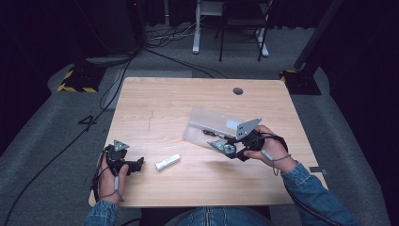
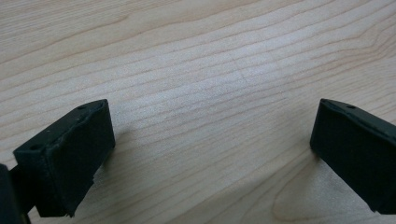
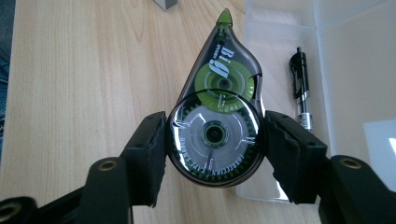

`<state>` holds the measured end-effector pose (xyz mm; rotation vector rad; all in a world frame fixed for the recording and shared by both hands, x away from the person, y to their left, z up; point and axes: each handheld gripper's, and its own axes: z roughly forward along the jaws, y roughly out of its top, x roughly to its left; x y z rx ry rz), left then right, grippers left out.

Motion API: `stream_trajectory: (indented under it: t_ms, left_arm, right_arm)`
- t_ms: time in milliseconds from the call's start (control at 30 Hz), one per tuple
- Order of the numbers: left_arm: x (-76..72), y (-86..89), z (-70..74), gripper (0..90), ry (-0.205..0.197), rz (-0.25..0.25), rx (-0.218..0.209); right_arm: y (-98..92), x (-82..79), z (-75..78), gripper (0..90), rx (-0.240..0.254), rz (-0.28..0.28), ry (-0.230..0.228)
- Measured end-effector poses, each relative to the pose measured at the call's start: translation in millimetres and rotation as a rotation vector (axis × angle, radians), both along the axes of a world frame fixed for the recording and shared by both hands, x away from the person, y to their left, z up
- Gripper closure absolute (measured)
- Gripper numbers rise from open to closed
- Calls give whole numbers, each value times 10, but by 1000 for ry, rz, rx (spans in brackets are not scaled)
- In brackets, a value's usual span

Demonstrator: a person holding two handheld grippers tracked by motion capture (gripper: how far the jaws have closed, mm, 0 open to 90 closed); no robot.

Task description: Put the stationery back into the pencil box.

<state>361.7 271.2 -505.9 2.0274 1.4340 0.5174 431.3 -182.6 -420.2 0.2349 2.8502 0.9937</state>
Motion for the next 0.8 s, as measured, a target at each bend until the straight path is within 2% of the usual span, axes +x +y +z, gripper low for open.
stream_trajectory:
  t_ms: [167, 433, 667, 800]
  left_arm:
    - [0, 0, 0, 1, 0, 0, 0]
    - [0, -1, 0, 1, 2, 1, -1]
    - [2, -3, 0, 1, 1, 3, -2]
    - [3, -2, 0, 1, 1, 2, -2]
  right_arm:
    - [25, 91, 27, 418, 7, 1, -5]
    - [67, 226, 37, 418, -8, 1, -11]
    - [94, 351, -4, 418, -18, -6, -13]
    - [100, 426, -54, 418, -27, 13, 3]
